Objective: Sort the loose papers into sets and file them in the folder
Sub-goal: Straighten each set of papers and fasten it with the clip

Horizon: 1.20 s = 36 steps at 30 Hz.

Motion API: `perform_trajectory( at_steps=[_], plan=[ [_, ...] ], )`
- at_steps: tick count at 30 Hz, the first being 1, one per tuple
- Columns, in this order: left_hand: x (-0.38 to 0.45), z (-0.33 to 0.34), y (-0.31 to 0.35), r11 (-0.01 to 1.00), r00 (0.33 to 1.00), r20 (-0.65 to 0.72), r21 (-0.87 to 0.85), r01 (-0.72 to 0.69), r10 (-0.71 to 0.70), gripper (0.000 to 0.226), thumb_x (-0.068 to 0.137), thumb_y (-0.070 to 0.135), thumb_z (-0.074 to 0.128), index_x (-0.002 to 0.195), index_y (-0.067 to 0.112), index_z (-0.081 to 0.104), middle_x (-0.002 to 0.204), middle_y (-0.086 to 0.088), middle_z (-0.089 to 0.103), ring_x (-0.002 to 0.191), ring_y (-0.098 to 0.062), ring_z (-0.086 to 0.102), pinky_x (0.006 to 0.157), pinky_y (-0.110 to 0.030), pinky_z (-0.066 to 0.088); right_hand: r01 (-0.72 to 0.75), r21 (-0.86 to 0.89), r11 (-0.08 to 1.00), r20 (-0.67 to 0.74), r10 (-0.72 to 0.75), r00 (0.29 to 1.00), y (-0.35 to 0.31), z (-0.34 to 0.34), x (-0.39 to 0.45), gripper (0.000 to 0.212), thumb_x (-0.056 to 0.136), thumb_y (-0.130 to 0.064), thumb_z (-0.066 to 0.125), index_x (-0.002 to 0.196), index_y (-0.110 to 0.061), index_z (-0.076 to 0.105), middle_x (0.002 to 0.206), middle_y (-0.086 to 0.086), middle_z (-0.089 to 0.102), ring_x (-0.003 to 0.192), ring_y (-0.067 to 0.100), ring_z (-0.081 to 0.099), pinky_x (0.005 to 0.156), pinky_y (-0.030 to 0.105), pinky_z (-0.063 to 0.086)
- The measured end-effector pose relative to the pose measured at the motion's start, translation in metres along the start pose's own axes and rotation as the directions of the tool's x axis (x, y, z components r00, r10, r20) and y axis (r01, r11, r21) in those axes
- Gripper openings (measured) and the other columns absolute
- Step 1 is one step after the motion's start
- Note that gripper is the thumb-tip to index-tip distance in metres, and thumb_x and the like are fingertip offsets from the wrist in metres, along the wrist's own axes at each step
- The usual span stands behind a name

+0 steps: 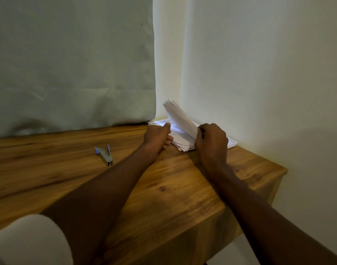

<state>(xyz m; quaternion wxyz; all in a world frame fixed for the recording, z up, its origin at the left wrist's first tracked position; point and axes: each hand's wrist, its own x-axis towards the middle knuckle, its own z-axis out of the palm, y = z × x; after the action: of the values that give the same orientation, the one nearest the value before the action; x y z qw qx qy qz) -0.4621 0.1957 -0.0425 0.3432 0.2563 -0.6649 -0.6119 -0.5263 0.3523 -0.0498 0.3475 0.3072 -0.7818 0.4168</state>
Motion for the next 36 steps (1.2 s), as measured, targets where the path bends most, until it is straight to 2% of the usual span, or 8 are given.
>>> perform_trajectory(
  at_steps=[5,8,11,14,18,22,31,36],
  plan=[
    [0.016,0.014,0.012,0.995,0.996,-0.016,-0.034,0.09,-0.09,0.077,0.07,0.08,0.072,0.092,0.007,0.066,0.079,-0.015,0.076,0.063,-0.027,0.071,0.052,-0.032,0.052,0.118,0.01,0.993,0.089,-0.118,0.989,-0.008,0.004,-0.004,0.015,0.096,-0.014,0.06,0.097,-0.009,0.074,0.092,0.005,0.066,0.082,0.021,0.061,0.071,0.031,0.046],
    [0.032,0.017,0.012,0.992,0.99,-0.06,-0.037,0.124,-0.126,0.064,0.06,0.05,0.085,0.104,0.007,0.068,0.097,-0.013,0.077,0.077,-0.026,0.074,0.066,-0.037,0.063,0.182,-0.024,0.983,0.128,-0.178,0.976,-0.012,0.005,-0.007,0.015,0.093,-0.021,0.059,0.092,-0.015,0.073,0.089,0.001,0.065,0.082,0.02,0.06,0.07,0.037,0.049],
    [0.043,0.016,0.008,0.992,0.99,-0.093,0.052,0.111,-0.106,0.056,0.064,0.018,0.073,0.118,0.004,0.064,0.109,-0.014,0.072,0.095,-0.032,0.071,0.075,-0.036,0.062,0.208,-0.031,0.978,0.188,-0.198,0.962,-0.014,0.006,-0.011,0.019,0.093,-0.033,0.053,0.085,-0.023,0.068,0.086,-0.006,0.062,0.079,0.015,0.058,0.067,0.036,0.049],
    [0.049,0.01,0.013,0.996,0.986,-0.145,0.03,0.084,-0.079,0.03,0.08,0.008,0.07,0.11,0.006,0.069,0.106,-0.012,0.074,0.087,-0.03,0.073,0.063,-0.03,0.058,0.183,0.04,0.982,0.088,-0.186,0.979,-0.012,0.007,-0.008,0.021,0.099,-0.035,0.047,0.096,-0.025,0.065,0.094,-0.008,0.062,0.085,0.012,0.056,0.069,0.033,0.048],
    [0.034,-0.017,0.026,0.991,0.986,-0.099,-0.003,-0.136,0.135,0.025,0.092,0.001,0.068,0.117,0.005,0.073,0.111,-0.005,0.074,0.087,-0.019,0.072,0.072,-0.027,0.06,0.079,0.107,0.991,-0.083,-0.07,0.994,-0.003,0.007,0.0,0.023,0.099,-0.014,0.048,0.118,-0.018,0.061,0.115,-0.001,0.057,0.1,0.014,0.055,0.072,0.026,0.047],
    [-0.006,-0.068,0.052,0.948,0.954,-0.066,-0.107,-0.299,0.293,0.029,0.094,0.0,0.069,0.122,0.004,0.071,0.112,-0.006,0.075,0.093,-0.019,0.075,0.079,-0.031,0.063,0.027,0.195,0.98,-0.117,-0.004,0.993,0.002,0.005,0.005,0.032,0.102,-0.028,0.05,0.133,-0.021,0.05,0.131,0.001,0.051,0.116,0.018,0.052,0.093,0.043,0.05],
    [-0.107,-0.243,0.083,0.925,0.906,-0.189,0.024,-0.38,0.378,0.029,0.094,0.001,0.069,0.12,0.014,0.072,0.1,0.01,0.075,0.086,-0.007,0.076,0.072,-0.019,0.06,-0.017,0.496,0.868,0.151,-0.067,0.986,-0.052,0.005,-0.012,0.038,0.108,-0.044,0.044,0.134,-0.021,0.059,0.126,-0.006,0.064,0.107,0.007,0.061,0.096,0.042,0.052],
    [-0.133,-0.33,0.076,0.925,0.87,-0.318,0.092,-0.368,0.377,0.032,0.093,0.004,0.07,0.125,0.01,0.07,0.103,0.007,0.075,0.092,-0.01,0.075,0.084,-0.029,0.061,-0.447,0.687,0.572,0.598,-0.097,0.795,-0.189,0.018,-0.02,0.053,0.097,-0.066,0.046,0.132,-0.027,0.054,0.123,-0.004,0.068,0.108,0.014,0.068,0.087,0.037,0.053]
  ],
)
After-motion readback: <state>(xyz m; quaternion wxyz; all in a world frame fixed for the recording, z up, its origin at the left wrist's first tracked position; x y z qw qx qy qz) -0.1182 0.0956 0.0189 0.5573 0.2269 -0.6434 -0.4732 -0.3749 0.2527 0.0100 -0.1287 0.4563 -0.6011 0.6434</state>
